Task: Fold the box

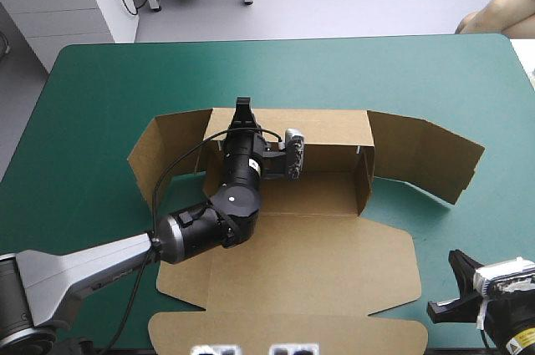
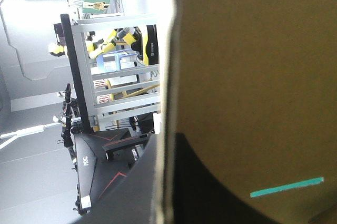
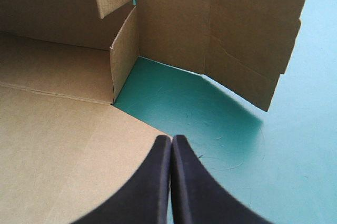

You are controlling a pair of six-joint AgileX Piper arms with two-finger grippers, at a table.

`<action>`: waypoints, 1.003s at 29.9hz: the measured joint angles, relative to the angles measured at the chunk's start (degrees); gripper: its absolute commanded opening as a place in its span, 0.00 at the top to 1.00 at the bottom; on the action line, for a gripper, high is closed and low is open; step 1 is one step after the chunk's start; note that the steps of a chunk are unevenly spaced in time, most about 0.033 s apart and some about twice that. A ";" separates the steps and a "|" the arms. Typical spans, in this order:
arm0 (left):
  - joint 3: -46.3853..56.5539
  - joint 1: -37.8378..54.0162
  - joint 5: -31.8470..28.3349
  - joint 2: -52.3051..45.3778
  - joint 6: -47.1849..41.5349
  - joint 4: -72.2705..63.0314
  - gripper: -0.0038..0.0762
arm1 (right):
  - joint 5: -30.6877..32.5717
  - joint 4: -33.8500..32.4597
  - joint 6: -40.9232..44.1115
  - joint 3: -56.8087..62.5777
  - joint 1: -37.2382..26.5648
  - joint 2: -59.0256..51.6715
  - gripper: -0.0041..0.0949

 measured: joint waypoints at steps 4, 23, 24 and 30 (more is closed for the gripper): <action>0.00 -0.17 0.90 0.00 -0.11 -0.14 0.96 | -0.28 -1.41 3.97 0.00 0.00 0.38 0.98; 0.00 -0.22 1.56 0.00 -0.22 -0.18 0.96 | -9.43 -16.97 10.71 -36.73 0.00 45.99 0.98; 0.00 -0.22 1.58 0.00 -0.28 -0.18 0.96 | -9.75 -17.23 10.86 -38.69 0.00 48.62 0.98; 0.00 -0.22 1.71 0.00 -2.97 -0.18 0.96 | -16.15 -17.42 11.53 -45.83 0.00 61.94 0.98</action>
